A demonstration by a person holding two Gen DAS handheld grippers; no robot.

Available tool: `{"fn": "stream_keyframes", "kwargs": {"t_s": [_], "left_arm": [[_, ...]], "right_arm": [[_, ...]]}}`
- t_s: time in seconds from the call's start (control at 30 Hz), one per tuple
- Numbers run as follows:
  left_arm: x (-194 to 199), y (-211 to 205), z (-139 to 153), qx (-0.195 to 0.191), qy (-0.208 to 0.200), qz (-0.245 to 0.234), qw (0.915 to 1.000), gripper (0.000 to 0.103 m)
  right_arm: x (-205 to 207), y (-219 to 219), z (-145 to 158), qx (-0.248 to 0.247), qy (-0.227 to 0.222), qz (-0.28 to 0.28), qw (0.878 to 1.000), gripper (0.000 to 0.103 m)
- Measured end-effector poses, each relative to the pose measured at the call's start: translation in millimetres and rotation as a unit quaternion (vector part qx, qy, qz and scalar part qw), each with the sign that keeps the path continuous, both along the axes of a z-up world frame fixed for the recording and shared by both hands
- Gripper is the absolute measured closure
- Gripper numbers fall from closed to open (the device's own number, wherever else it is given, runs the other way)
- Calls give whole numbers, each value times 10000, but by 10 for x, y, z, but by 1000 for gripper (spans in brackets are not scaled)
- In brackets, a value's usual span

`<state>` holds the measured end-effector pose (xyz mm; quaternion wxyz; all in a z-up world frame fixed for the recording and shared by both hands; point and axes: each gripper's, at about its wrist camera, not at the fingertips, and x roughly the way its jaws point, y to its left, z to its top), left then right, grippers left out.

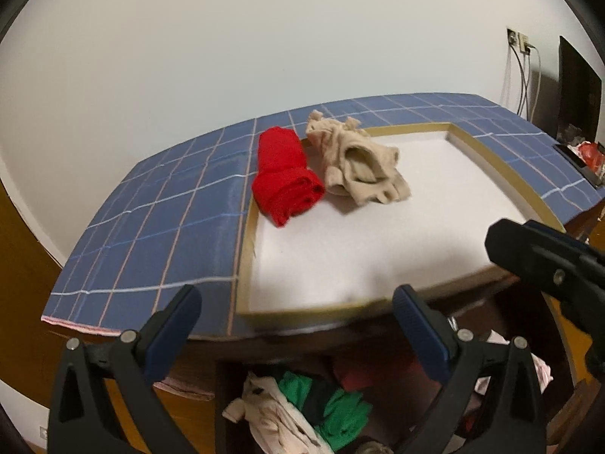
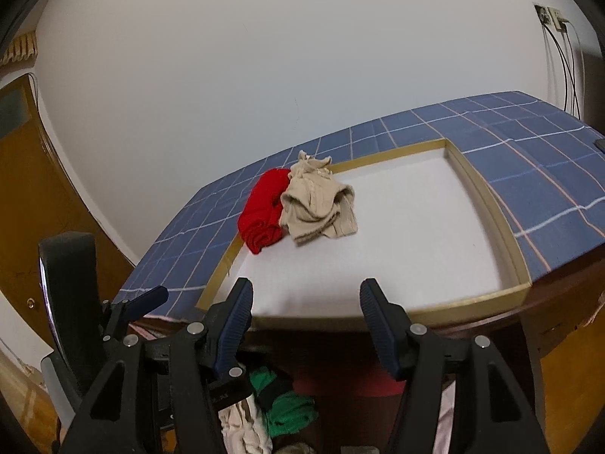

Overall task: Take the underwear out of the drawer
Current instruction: 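Move both tools back down into the drawer toward more clothes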

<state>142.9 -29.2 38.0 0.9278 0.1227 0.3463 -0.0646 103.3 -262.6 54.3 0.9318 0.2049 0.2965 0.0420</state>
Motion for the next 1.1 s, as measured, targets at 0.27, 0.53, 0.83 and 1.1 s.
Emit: {"fn": "stream_keyframes", "kwargs": {"t_s": [0.27,0.53,0.83,1.1], "left_arm": [[-228,170,-73,-124,118,73,9998,0],[-442,458,-308,-91,338,434,9984,0],[-734,575,-661,-291,815,437,9953,1],[-831,576,-888,-625,1436,256,9873,3]], "right_arm": [[-243,16,-85,-192,1,-3,9998,41],[-434,86,-361,-322,262,246,9988,42],[-720,141,-533,-452,390,411,9974,42],[-869,66,-586,-329,402,388,9979,42]]}}
